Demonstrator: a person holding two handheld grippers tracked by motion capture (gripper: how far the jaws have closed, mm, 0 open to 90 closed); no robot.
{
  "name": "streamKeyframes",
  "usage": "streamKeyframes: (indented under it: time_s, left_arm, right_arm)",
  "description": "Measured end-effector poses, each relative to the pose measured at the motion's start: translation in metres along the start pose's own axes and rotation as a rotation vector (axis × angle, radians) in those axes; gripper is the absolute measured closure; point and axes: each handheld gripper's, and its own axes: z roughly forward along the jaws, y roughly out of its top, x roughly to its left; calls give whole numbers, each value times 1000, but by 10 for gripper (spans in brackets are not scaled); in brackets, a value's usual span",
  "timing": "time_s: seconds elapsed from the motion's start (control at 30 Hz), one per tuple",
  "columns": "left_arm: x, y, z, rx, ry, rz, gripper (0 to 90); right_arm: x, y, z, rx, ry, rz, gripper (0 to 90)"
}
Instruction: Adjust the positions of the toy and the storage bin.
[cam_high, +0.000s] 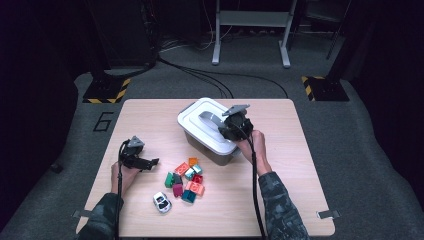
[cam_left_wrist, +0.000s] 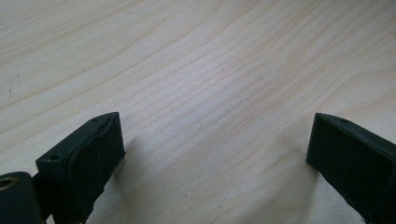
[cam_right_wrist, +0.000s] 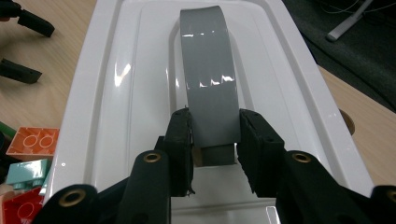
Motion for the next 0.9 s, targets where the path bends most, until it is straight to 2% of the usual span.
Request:
streamKeyframes:
  time_s: [0.07,0.1,0.17,0.2,0.3,0.43,0.47,0.5,0.53,0.57,0.6,0.7,0.77,0.83,0.87,0.9]
  left_arm:
    - [0,0,0,0,1,0,38]
    - [0,0,0,0,1,0,39]
    - [0,0,0,1,0,0,38]
    - [0,0,0,1,1,1,38]
    - [0,0,0,1,0,0,38]
    - [0,0,0,1,0,2,38]
    - [0,0,0,1,1,2,38]
    - [0,0,0,1,1,2,38]
    - [0,0,0,1,1,2,38]
    - [0,0,0,2,1,2,38]
    - [0,0,0,1,0,2,38]
    - [0,0,0,2,0,2,38]
    - [0,0,0,1,0,0,38]
    - [0,0,0,1,0,0,38]
    - [0,0,0,1,-2,-1,38]
    - [0,0,0,1,-2,-1,38]
  right_arm:
    - [2,-3,-4,5,-7,6,658]
    - [4,-4,-6,13,-12,26,658]
    - [3,-5,-7,0,-17,9,658]
    - [6,-9,-11,4,-21,35,657]
    - [9,-12,-16,16,-27,56,654]
    - [10,-13,-18,21,-37,46,646]
    - [9,-12,-17,7,-34,33,630]
    - [9,-11,-19,5,-22,57,619]
    - [7,-8,-18,-14,-11,42,585]
    - [8,-3,-18,-7,-15,56,569]
    - [8,3,-17,-17,-11,30,555]
    - [8,11,-14,-16,-17,5,533]
    - [10,21,-5,-8,-38,-28,529]
    - [11,24,-2,-7,-27,-29,530]
    - [10,28,3,7,-36,-58,555]
    - [11,29,4,11,-33,-64,584]
